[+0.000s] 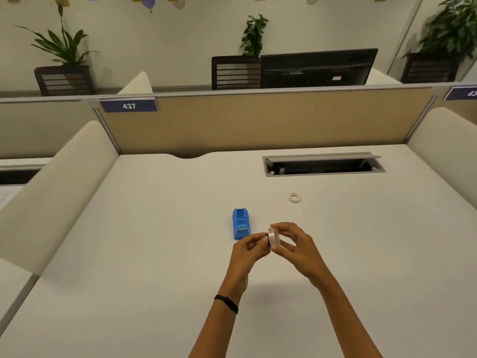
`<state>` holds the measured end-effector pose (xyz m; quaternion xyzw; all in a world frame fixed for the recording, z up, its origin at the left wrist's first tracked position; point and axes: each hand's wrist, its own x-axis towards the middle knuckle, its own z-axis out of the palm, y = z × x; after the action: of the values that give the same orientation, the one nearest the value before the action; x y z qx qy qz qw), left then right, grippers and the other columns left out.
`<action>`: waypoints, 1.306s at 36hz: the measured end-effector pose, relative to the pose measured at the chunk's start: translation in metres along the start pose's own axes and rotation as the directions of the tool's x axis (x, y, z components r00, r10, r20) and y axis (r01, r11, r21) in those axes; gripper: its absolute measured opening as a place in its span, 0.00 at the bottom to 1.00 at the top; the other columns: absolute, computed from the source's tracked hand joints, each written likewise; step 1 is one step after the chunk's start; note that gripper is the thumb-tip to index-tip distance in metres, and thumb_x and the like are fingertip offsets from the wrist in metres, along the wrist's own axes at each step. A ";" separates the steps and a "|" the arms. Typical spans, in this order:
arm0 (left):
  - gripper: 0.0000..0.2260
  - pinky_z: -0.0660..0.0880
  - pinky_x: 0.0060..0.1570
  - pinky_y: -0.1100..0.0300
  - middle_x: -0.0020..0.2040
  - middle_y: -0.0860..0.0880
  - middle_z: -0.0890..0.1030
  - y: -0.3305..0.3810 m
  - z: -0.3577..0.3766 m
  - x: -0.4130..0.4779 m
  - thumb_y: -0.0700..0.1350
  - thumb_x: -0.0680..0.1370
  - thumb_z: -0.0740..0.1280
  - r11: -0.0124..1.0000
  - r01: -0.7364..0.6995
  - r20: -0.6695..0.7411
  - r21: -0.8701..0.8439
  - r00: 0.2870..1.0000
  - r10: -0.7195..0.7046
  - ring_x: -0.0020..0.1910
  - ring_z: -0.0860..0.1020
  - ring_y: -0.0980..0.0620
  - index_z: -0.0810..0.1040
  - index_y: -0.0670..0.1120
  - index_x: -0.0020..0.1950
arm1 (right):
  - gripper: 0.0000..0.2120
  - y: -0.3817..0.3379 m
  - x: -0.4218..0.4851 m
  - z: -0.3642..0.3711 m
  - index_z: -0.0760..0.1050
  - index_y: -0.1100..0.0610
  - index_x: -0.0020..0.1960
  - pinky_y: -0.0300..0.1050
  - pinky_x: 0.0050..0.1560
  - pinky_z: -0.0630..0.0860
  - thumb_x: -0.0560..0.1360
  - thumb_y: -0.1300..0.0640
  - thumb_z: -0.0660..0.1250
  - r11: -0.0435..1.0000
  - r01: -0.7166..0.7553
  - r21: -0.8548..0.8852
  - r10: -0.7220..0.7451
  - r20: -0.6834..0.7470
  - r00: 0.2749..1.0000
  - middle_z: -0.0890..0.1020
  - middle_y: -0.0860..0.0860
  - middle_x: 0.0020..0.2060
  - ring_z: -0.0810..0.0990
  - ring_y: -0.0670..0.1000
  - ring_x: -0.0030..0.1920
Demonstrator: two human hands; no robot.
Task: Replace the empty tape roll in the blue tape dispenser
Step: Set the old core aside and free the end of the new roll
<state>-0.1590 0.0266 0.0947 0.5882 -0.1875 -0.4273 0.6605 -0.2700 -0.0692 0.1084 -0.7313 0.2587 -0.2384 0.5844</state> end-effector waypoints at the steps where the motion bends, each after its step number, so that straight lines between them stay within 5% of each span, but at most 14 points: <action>1: 0.05 0.78 0.43 0.66 0.46 0.50 0.84 0.001 0.000 0.001 0.46 0.74 0.68 1.000 0.005 -0.006 -0.007 1.000 -0.005 0.48 0.83 0.52 0.81 0.51 0.49 | 0.18 0.000 0.001 0.000 0.73 0.46 0.56 0.25 0.47 0.74 0.69 0.57 0.72 1.000 0.009 -0.004 -0.009 0.004 1.000 0.76 0.43 0.55 0.75 0.38 0.57; 10: 0.06 0.78 0.39 0.68 0.47 0.51 0.83 0.007 0.002 0.006 0.47 0.75 0.67 0.995 -0.044 -0.061 0.090 0.997 0.050 0.47 0.82 0.53 0.81 0.51 0.50 | 0.17 0.000 0.012 0.000 0.72 0.43 0.55 0.24 0.47 0.73 0.68 0.53 0.71 0.999 0.031 -0.030 -0.029 0.053 0.998 0.76 0.42 0.55 0.74 0.37 0.58; 16: 0.06 0.79 0.46 0.65 0.44 0.48 0.84 0.009 0.002 0.010 0.43 0.74 0.69 0.985 -0.110 -0.128 0.130 0.984 0.126 0.46 0.82 0.49 0.81 0.46 0.49 | 0.18 0.002 0.017 0.000 0.73 0.42 0.55 0.26 0.50 0.74 0.67 0.49 0.71 0.999 0.042 -0.001 -0.042 0.058 0.997 0.76 0.42 0.55 0.75 0.39 0.58; 32: 0.04 0.79 0.42 0.66 0.39 0.51 0.85 0.015 -0.001 0.012 0.45 0.74 0.68 0.999 0.008 -0.042 0.054 0.999 -0.006 0.42 0.84 0.52 0.83 0.48 0.44 | 0.18 0.001 0.020 -0.008 0.73 0.44 0.57 0.29 0.56 0.73 0.68 0.53 0.71 0.995 0.085 -0.060 -0.072 0.199 0.977 0.74 0.40 0.56 0.73 0.43 0.61; 38: 0.06 0.78 0.39 0.68 0.36 0.54 0.84 0.013 0.003 0.011 0.45 0.74 0.68 0.997 -0.037 -0.088 0.064 0.995 0.042 0.40 0.83 0.55 0.82 0.53 0.40 | 0.17 -0.001 0.022 -0.004 0.74 0.46 0.56 0.32 0.55 0.76 0.69 0.55 0.71 0.993 0.084 -0.083 -0.069 0.166 0.984 0.75 0.44 0.55 0.75 0.44 0.59; 43: 0.07 0.77 0.42 0.68 0.44 0.46 0.84 0.011 0.005 0.011 0.45 0.75 0.68 0.992 -0.083 -0.153 0.099 0.983 0.098 0.45 0.82 0.52 0.82 0.45 0.48 | 0.17 -0.003 0.022 0.003 0.75 0.46 0.56 0.28 0.46 0.76 0.69 0.56 0.71 0.998 0.058 -0.031 -0.056 0.064 0.996 0.78 0.43 0.53 0.77 0.39 0.55; 47: 0.05 0.74 0.44 0.69 0.45 0.48 0.83 0.012 0.006 0.010 0.46 0.74 0.68 0.984 -0.117 -0.187 0.133 0.972 0.141 0.48 0.81 0.52 0.82 0.47 0.48 | 0.18 -0.003 0.021 0.008 0.74 0.43 0.55 0.27 0.44 0.75 0.67 0.52 0.71 0.999 0.037 0.006 -0.037 0.008 0.999 0.78 0.42 0.54 0.77 0.38 0.55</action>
<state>-0.1534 0.0142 0.1049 0.6531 -0.1849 -0.3114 0.6651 -0.2481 -0.0765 0.1107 -0.7351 0.2419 -0.2472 0.5831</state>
